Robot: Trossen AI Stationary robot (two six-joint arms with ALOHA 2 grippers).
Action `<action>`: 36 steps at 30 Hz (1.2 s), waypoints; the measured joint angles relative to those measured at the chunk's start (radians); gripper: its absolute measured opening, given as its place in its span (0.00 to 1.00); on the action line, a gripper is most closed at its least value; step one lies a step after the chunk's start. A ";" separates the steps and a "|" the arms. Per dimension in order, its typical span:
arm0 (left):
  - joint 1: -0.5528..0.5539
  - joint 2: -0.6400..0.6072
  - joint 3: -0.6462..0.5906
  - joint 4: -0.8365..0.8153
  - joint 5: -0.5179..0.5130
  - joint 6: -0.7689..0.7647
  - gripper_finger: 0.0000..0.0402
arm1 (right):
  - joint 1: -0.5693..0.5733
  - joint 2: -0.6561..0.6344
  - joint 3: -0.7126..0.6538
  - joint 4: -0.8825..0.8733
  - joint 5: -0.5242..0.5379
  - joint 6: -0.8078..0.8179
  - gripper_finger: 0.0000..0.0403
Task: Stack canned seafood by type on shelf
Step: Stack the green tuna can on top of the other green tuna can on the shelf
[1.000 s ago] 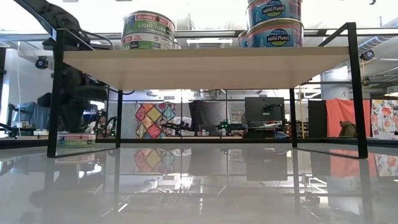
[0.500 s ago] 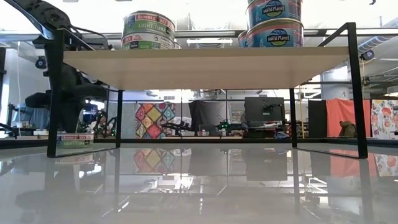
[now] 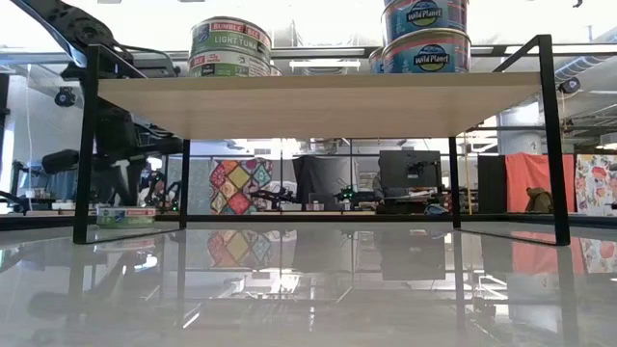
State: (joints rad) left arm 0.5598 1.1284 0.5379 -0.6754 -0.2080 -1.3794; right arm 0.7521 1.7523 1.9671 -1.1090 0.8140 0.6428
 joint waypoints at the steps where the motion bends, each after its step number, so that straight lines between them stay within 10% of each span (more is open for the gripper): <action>1: 0.000 0.004 0.000 0.003 -0.001 -0.038 0.00 | 0.004 0.000 -0.005 0.004 -0.001 0.004 0.30; 15: -0.038 0.050 0.005 -0.023 -0.025 -0.683 0.00 | 0.016 0.000 -0.013 0.022 -0.116 0.037 0.37; 36: -0.544 0.041 0.031 -0.244 0.042 -1.285 0.00 | 0.027 -0.002 -0.013 0.003 -0.246 -0.016 0.34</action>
State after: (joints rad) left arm 0.0160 1.1699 0.5689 -0.9192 -0.1663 -2.6648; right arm 0.7792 1.7504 1.9541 -1.1061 0.5678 0.6271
